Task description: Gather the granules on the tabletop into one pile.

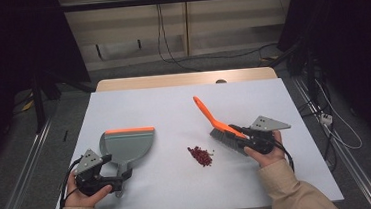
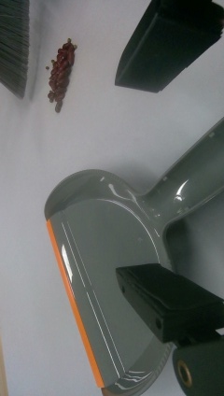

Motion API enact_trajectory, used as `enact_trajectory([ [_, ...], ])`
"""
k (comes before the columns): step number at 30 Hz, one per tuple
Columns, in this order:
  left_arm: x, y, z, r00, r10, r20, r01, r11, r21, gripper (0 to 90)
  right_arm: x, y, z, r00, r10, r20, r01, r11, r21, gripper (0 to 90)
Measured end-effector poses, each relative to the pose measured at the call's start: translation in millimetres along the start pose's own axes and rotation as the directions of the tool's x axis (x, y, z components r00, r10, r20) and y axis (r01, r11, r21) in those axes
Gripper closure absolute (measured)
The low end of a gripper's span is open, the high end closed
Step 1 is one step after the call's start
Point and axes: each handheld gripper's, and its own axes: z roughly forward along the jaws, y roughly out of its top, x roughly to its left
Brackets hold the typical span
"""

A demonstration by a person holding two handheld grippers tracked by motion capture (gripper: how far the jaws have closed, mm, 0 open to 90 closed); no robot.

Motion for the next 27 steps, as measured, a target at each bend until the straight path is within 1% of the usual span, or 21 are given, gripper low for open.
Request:
enact_trajectory([
  [1,0.4,-0.1,-0.5,1.0000,0.005,-0.004,-0.005,1.0000,0.004,8.0,-2.2,-1.0,-1.3,0.9999,0.012,0.010,-0.012,0.9999,0.004,71.4],
  [2,0.5,-0.5,-0.6,1.0000,0.002,-0.004,-0.002,1.0000,0.006,8.0,-3.9,-2.3,-2.6,0.9998,0.007,0.020,-0.007,1.0000,0.007,71.3],
  [4,0.9,-1.4,-0.8,1.0000,0.000,-0.003,0.000,1.0000,0.005,8.0,-6.7,-4.5,-5.0,0.9995,0.011,0.030,-0.012,0.9997,0.021,71.4],
  [7,1.1,-1.7,-1.4,1.0000,0.003,-0.003,-0.003,1.0000,0.002,8.0,-6.5,-5.9,-7.6,0.9991,-0.005,0.043,0.004,0.9995,0.031,71.3],
  [11,1.4,-2.2,-2.2,1.0000,-0.001,-0.008,0.001,1.0000,0.001,8.0,-5.4,-6.7,-9.1,0.9988,0.007,0.048,-0.009,0.9991,0.040,71.2],
  [12,1.3,-2.4,-2.4,0.9999,-0.001,-0.010,0.001,1.0000,0.005,8.0,-4.9,-6.7,-9.3,0.9985,0.017,0.052,-0.019,0.9985,0.051,71.1],
  [13,1.1,-2.7,-2.5,0.9999,-0.001,-0.010,0.001,1.0000,0.004,8.0,-5.0,-6.9,-9.3,0.9985,0.008,0.055,-0.012,0.9978,0.065,71.1],
  [14,1.0,-2.9,-2.7,0.9999,-0.001,-0.010,0.001,1.0000,0.004,8.0,-4.9,-7.2,-9.7,0.9984,0.010,0.056,-0.014,0.9974,0.071,71.0],
  [16,0.5,-3.2,-3.2,0.9999,-0.001,-0.012,0.001,0.9999,0.010,8.0,-5.0,-7.3,-10.2,0.9979,0.031,0.057,-0.036,0.9954,0.089,70.8],
  [18,0.2,-3.7,-2.9,1.0000,0.001,-0.009,0.000,0.9999,0.012,8.0,-4.4,-6.9,-10.2,0.9971,0.035,0.067,-0.042,0.9942,0.099,70.5],
  [22,-0.4,-4.7,-3.5,0.9999,-0.004,-0.014,0.004,0.9998,0.017,8.0,-2.5,-3.7,-7.3,0.9963,0.031,0.080,-0.042,0.9896,0.138,66.7],
  [24,0.1,-5.3,-4.3,0.9998,-0.005,-0.018,0.005,0.9998,0.017,8.0,-0.6,-1.0,-4.6,0.9959,0.024,0.087,-0.037,0.9868,0.158,68.6],
  [25,0.5,-5.4,-5.0,0.9997,-0.002,-0.022,0.002,0.9998,0.021,8.0,0.1,0.5,-3.2,0.9953,0.035,0.091,-0.050,0.9846,0.168,69.9],
  [27,0.9,-6.3,-6.0,0.9996,-0.009,-0.028,0.010,0.9998,0.018,8.0,0.3,1.9,-1.6,0.9941,0.052,0.095,-0.068,0.9823,0.175,70.3],
])
